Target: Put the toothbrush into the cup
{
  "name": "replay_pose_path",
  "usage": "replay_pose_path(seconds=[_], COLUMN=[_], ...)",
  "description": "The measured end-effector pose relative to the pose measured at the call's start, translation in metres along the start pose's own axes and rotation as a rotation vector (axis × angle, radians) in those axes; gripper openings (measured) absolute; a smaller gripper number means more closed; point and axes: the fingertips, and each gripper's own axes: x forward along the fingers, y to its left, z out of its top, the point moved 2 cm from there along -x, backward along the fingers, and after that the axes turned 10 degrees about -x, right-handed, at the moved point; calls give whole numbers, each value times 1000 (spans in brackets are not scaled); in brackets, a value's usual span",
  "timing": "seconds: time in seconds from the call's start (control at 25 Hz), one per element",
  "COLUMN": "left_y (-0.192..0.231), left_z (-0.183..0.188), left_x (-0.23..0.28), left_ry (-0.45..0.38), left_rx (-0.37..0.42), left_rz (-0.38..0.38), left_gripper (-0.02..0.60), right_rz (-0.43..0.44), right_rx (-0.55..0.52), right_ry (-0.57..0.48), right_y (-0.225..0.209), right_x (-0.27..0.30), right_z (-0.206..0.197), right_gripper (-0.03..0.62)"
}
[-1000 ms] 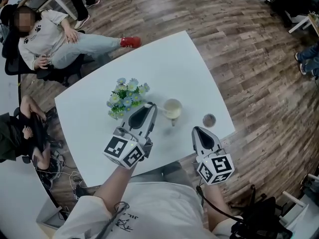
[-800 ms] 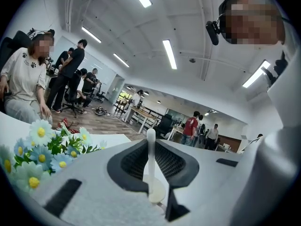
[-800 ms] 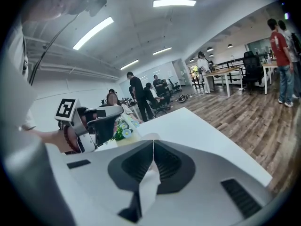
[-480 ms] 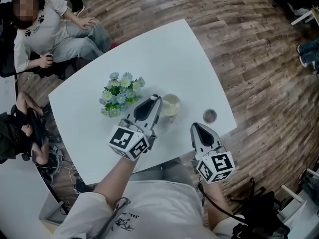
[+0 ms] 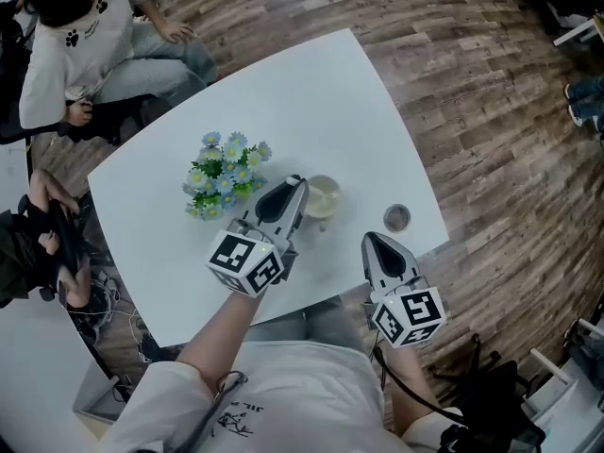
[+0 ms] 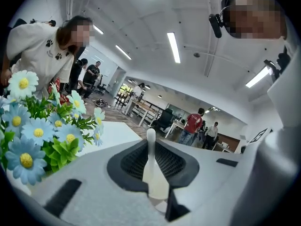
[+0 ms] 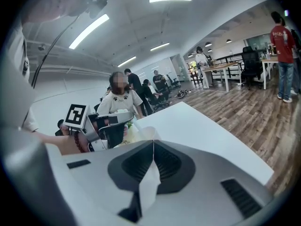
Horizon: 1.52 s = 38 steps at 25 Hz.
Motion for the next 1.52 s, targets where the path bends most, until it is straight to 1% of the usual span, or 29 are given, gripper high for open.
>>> replay_pose_path(seconds=[0.28,0.6,0.8,1.0,1.2,1.36,1.52], left_y=[8,15,23,19,11,12,19], left_z=[-9,-12,-15,-17,-20,-20,-22], left_x=[2,1,-4,-7,-18,-30,-42], left_ry=[25,53,58,68,81,77,89], left_rx=[-19,1,-17,-13,-3,7,1], left_rz=[24,55,80,81,76,95,117], left_gripper=[55,57,98,103,103,103,103], right_rz=[8,14,21,17,24,29,33], right_rx=[5,4,10,6,-4,-6,-9], right_ry=[3,-2,-1,-10,-32,-48,-49], right_y=[1,4,9,8,11,18,29], right_x=[1,1,1,-3,-7,-11,-14], right_z=[-2,-2,-5,-3,3,7,8], right_gripper=[20,20,20,20,20,20,20])
